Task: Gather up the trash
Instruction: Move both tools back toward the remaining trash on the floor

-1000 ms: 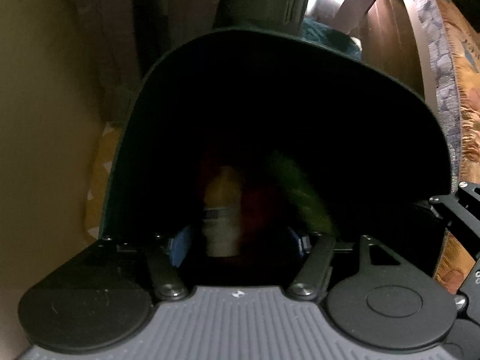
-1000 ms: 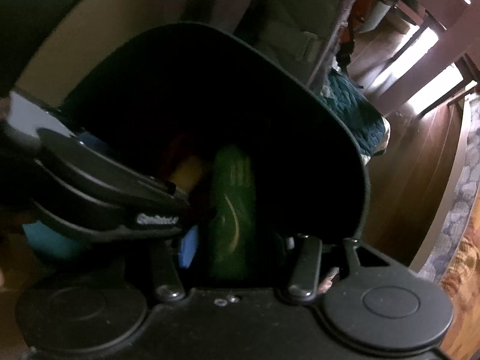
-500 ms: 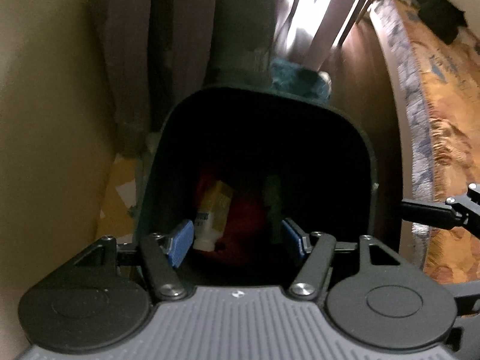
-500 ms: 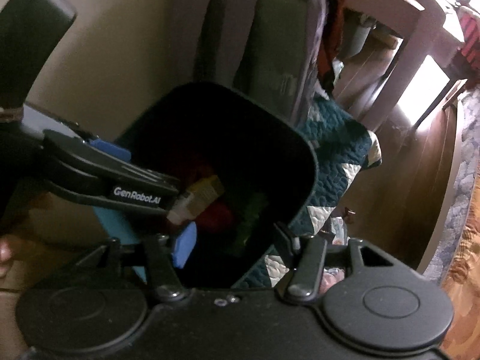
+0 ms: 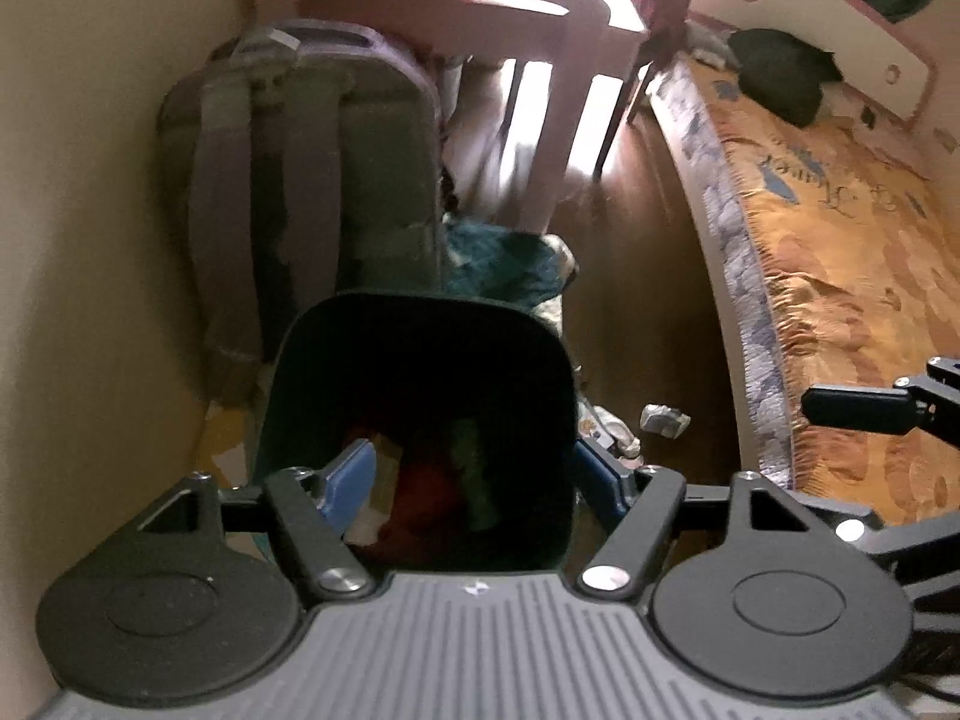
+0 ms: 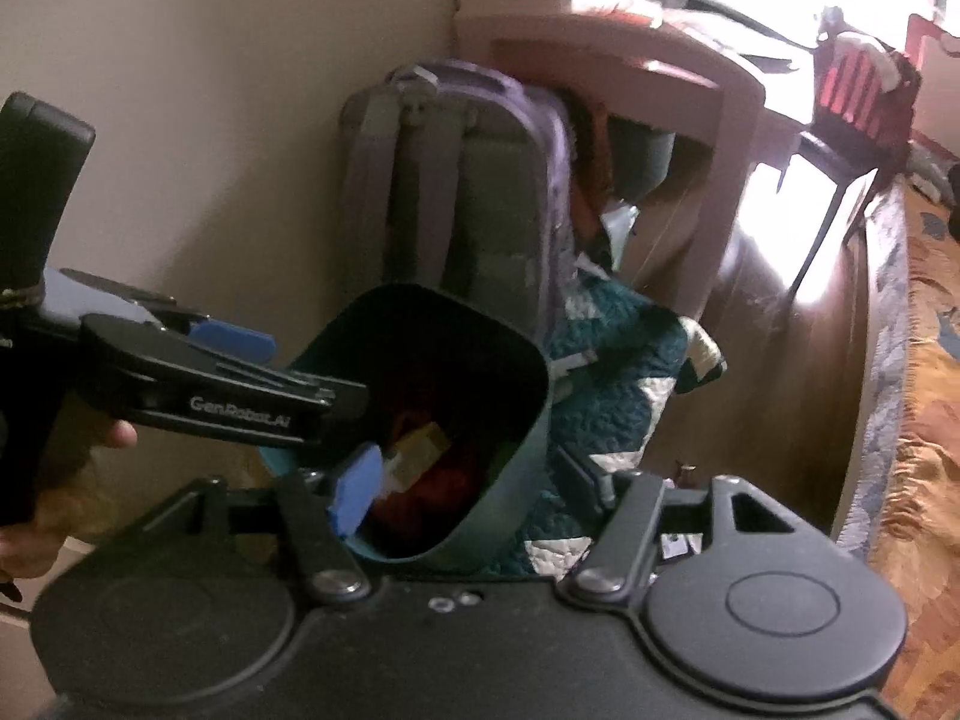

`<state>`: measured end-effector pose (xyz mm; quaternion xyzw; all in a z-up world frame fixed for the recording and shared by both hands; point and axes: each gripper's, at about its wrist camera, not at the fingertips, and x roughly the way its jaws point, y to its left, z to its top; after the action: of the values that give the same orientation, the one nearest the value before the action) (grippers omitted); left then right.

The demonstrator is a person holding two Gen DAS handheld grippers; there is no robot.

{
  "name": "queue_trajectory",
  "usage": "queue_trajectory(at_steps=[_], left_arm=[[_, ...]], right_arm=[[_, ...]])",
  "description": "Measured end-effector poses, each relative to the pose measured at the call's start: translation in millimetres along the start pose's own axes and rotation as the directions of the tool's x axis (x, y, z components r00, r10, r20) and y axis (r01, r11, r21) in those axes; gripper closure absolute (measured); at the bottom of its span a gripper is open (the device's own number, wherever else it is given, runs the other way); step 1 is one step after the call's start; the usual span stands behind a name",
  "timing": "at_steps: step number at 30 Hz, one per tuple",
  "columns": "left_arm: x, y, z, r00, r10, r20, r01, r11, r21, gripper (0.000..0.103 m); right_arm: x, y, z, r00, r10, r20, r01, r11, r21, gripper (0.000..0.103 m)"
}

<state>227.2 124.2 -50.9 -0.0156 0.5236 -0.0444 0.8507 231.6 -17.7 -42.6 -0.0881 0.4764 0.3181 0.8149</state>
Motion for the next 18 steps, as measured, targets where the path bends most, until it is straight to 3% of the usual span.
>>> queue_trajectory(at_steps=[7, 14, 18], left_arm=[[-17.0, -31.7, 3.3, 0.997, 0.000, 0.072, -0.003, 0.999, 0.040, 0.024], [-4.3, -68.2, 9.4, 0.995, -0.058, 0.081, 0.054, 0.998, 0.039, 0.022], [17.0, -95.9, 14.5, 0.995, -0.062, 0.083, 0.061, 0.998, 0.011, 0.010]], right_arm=[[-39.4, -35.8, -20.4, 0.996, -0.023, 0.082, 0.018, 0.998, 0.054, 0.023], [-57.2, -100.8, -51.1, 0.991, -0.070, 0.117, 0.052, 0.987, 0.150, 0.016], [-53.9, -148.6, -66.4, 0.990, -0.092, 0.110, 0.070, 0.979, 0.189, 0.010]])
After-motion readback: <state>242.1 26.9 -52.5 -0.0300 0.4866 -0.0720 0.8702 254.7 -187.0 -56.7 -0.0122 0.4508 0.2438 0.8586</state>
